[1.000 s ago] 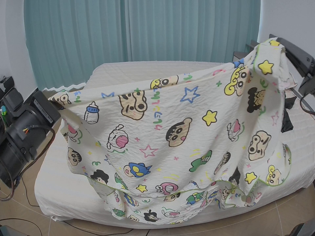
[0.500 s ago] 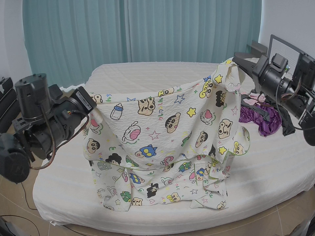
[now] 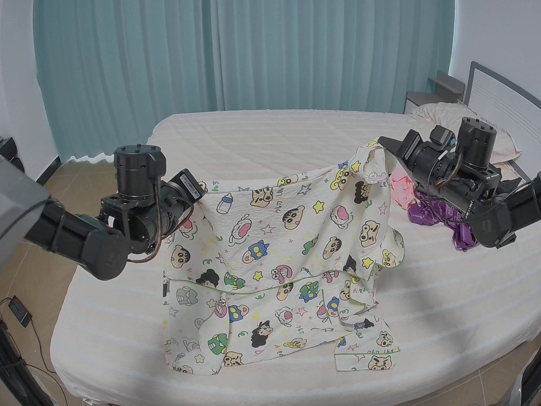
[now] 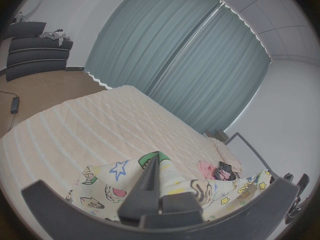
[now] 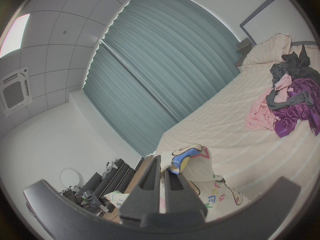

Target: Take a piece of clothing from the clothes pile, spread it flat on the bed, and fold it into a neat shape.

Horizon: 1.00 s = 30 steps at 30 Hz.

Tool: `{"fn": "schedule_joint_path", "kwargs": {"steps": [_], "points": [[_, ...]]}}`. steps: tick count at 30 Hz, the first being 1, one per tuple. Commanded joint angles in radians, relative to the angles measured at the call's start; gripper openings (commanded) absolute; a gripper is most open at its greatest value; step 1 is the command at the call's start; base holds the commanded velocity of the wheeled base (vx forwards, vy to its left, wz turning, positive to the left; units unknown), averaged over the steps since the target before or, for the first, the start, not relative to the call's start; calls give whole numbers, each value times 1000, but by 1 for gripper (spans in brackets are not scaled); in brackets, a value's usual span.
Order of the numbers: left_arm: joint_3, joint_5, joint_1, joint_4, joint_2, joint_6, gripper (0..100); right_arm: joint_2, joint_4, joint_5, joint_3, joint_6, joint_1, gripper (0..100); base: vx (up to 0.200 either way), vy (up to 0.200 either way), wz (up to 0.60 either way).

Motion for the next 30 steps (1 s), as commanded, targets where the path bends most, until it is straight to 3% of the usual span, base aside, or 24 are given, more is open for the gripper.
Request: {"fn": "schedule_joint_path", "kwargs": {"steps": [1,8,18,26,27,30], "points": [[-90,-1,38,5,163,-8,0,121,-2,-21,-47,1,-11,0,200,0,0],[-185,-1,44,8,266,-8,0,201,1,-42,-87,-1,-11,0,200,0,0],[-298,3,60,82,387,-7,0,327,15,-78,-181,-2,-21,0,0,0,0],[-524,9,104,207,520,-8,0,469,59,-125,-353,-1,-19,0,0,0,0],[-549,9,112,217,533,-10,100,482,74,-127,-380,1,-19,100,0,0,0],[-624,10,130,255,576,-25,100,529,120,-127,-443,9,-14,100,0,0,0]]}}
